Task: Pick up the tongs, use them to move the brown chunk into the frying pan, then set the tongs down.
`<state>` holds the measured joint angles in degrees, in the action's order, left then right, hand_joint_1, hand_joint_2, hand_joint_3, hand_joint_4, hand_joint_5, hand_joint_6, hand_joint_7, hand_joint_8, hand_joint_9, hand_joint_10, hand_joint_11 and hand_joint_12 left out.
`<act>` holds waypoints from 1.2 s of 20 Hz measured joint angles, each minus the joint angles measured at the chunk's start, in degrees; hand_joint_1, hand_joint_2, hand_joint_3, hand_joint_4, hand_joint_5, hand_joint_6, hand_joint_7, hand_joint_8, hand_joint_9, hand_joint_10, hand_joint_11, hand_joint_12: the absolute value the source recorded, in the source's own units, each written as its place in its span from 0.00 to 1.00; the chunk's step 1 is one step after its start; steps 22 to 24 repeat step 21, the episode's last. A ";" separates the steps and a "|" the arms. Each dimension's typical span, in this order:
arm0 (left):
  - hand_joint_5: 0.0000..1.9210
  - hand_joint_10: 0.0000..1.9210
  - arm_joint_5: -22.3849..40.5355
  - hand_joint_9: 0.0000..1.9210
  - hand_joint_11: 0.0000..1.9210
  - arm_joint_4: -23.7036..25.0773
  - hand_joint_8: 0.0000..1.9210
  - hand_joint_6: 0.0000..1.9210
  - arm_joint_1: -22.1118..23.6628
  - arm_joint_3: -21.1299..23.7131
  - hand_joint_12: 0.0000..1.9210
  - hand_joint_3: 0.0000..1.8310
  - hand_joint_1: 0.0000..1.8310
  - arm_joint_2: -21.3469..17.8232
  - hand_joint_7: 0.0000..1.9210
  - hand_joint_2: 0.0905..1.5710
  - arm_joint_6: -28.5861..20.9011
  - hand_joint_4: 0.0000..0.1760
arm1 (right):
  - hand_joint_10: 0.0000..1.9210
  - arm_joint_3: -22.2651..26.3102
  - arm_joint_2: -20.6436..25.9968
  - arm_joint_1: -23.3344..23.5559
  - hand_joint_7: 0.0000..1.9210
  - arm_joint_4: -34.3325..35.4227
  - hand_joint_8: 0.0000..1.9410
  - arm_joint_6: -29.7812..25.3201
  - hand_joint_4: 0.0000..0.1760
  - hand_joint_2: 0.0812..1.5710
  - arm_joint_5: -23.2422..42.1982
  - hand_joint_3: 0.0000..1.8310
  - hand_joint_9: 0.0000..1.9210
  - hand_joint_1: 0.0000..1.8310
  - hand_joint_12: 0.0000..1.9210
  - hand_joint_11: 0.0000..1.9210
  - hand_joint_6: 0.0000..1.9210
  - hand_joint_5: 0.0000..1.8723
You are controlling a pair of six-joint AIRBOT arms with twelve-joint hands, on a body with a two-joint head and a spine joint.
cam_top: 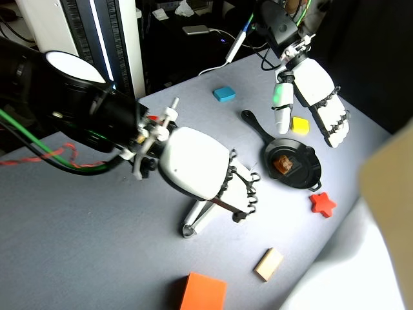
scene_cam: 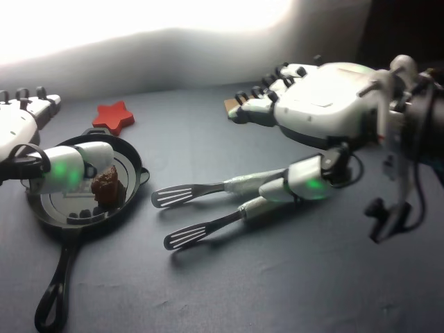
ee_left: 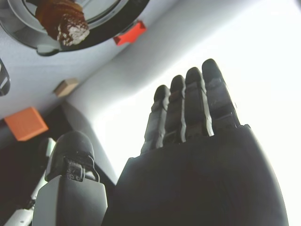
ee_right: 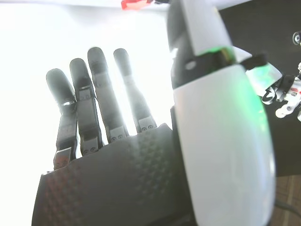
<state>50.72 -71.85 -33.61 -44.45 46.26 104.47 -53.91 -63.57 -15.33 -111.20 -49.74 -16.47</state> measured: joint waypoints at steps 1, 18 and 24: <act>0.05 0.00 -0.79 0.05 0.00 0.79 0.00 0.00 0.17 0.00 0.14 0.00 0.00 0.00 0.06 0.76 -0.44 0.00 | 0.16 2.32 2.32 -0.28 0.25 -0.02 0.02 0.66 0.00 0.71 -0.09 0.01 0.18 0.20 0.69 0.00 0.10 0.16; 0.45 1.00 -4.42 0.52 0.49 5.64 1.00 1.00 3.34 3.43 1.00 0.00 0.29 0.00 0.51 0.94 -2.36 0.00 | 1.00 19.80 30.64 2.62 0.66 -0.48 0.96 1.57 0.00 0.92 7.78 0.02 0.65 0.32 1.00 0.59 0.97 0.57; 0.46 1.00 -4.52 0.53 0.50 5.79 1.00 1.00 3.39 3.93 1.00 0.00 0.30 0.02 0.52 0.94 -2.29 0.00 | 1.00 19.82 30.56 1.57 0.66 -0.52 0.98 2.03 0.00 0.94 8.09 0.02 0.67 0.30 1.00 0.61 1.00 0.57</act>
